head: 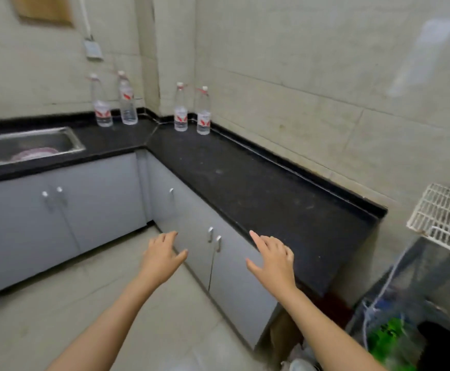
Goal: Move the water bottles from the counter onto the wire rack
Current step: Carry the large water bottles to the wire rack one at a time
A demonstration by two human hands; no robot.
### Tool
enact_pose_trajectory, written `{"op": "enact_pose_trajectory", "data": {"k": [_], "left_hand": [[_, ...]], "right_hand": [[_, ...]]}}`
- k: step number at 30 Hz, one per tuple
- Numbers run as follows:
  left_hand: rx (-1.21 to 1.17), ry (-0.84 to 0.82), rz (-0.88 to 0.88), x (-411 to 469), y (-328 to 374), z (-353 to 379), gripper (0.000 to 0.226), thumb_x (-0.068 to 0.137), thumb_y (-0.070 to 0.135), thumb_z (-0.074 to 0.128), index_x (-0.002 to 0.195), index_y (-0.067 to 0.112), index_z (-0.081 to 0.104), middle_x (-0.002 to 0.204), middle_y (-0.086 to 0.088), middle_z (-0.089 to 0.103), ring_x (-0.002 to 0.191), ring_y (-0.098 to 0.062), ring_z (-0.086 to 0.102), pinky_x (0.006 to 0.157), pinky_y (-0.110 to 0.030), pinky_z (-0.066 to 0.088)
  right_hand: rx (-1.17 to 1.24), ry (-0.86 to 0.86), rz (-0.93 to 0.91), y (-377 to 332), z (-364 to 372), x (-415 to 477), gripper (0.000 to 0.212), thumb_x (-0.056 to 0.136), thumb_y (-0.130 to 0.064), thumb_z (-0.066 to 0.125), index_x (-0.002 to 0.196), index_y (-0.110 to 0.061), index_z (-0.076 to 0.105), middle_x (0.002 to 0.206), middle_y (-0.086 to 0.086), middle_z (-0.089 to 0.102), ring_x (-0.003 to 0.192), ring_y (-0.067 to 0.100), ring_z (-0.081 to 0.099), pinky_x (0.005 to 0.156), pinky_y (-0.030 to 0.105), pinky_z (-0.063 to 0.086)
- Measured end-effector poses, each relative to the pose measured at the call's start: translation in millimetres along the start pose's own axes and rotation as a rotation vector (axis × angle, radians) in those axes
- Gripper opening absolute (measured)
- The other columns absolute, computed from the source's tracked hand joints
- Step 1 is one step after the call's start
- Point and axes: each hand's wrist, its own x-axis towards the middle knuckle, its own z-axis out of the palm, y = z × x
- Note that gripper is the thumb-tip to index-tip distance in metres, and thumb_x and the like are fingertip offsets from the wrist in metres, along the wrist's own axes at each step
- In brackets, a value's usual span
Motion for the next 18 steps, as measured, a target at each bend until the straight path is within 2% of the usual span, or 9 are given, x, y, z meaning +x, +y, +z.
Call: {"op": "enact_pose_trajectory", "data": {"k": [3,7,12,18], "left_hand": [[-0.066,0.075,-0.088,-2,-50,-31,0.056,0.089,0.034,0.056,0.137,0.013,0.039,0.14,-0.011,0.043,0.13,-0.03,0.036,0.106,-0.036,0.032],[-0.132,0.112,-0.178,-15,-102,-50,0.056,0.089,0.032,0.057,0.138,0.012,0.038,0.143,-0.009,0.042,0.133,-0.026,0.035,0.108,-0.031,0.027],[-0.171,0.21,-0.277,-3,-142,-80,0.056,0.089,0.031,0.056,0.138,0.011,0.037,0.142,-0.01,0.042,0.132,-0.027,0.034,0.107,-0.031,0.027],[-0.178,0.345,-0.345,51,-172,-130,0.054,0.09,0.032,0.054,0.138,0.014,0.037,0.14,-0.007,0.044,0.131,-0.025,0.036,0.105,-0.035,0.031]], "right_hand": [[0.031,-0.019,-0.068,-50,13,29,0.066,0.09,-0.047,0.046,0.146,-0.034,0.014,0.147,-0.003,0.033,0.139,0.017,0.022,0.111,0.037,0.016],[0.11,-0.001,-0.166,-106,33,64,0.068,0.083,-0.044,0.058,0.143,-0.028,0.029,0.136,0.002,0.048,0.13,0.023,0.039,0.102,0.04,0.028],[0.135,-0.055,-0.283,-157,55,114,0.069,0.087,-0.041,0.057,0.145,-0.028,0.022,0.141,0.001,0.041,0.133,0.02,0.033,0.103,0.035,0.027],[0.319,-0.06,-0.379,-206,70,200,0.069,0.085,-0.037,0.061,0.144,-0.026,0.027,0.141,0.002,0.042,0.133,0.02,0.032,0.104,0.039,0.029]]}}
